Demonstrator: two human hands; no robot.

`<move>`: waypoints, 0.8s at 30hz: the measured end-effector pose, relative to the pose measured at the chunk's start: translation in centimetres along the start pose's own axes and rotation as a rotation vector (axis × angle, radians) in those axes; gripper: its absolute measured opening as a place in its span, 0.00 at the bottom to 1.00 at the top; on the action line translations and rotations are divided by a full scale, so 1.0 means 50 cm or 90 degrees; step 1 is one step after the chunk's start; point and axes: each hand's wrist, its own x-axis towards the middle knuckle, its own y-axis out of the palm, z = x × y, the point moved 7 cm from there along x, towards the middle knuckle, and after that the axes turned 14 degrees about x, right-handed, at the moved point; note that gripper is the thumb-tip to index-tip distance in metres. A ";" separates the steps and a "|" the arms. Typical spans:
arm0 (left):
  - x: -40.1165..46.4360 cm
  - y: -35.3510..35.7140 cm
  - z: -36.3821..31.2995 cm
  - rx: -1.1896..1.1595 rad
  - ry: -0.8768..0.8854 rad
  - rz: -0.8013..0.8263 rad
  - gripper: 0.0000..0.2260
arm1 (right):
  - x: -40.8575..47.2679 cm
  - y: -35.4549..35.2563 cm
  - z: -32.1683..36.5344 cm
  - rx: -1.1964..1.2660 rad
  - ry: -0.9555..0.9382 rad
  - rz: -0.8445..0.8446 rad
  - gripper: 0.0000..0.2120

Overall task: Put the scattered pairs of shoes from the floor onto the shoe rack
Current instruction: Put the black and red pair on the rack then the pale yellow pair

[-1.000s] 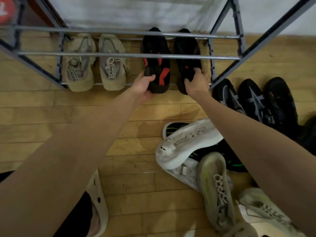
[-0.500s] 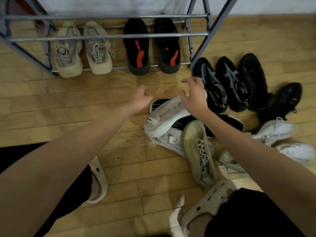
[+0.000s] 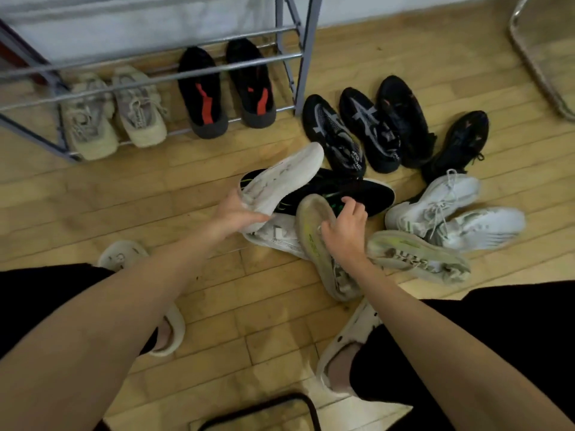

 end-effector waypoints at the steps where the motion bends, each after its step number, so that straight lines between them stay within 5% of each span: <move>1: -0.002 -0.004 0.001 0.015 0.000 -0.013 0.43 | -0.014 0.009 -0.013 -0.022 0.001 0.015 0.27; 11: -0.034 -0.009 -0.010 0.138 -0.021 -0.079 0.46 | -0.090 0.041 -0.079 -0.144 0.076 0.146 0.49; 15: -0.059 0.018 -0.010 0.136 -0.030 -0.078 0.38 | -0.093 0.067 -0.111 -0.160 0.137 0.226 0.53; 20: -0.095 0.055 -0.003 0.163 -0.021 -0.021 0.26 | -0.077 0.060 -0.121 -0.124 0.154 0.212 0.51; 24: -0.130 0.079 0.013 0.215 -0.088 0.008 0.33 | -0.057 0.045 -0.148 0.023 0.242 0.238 0.41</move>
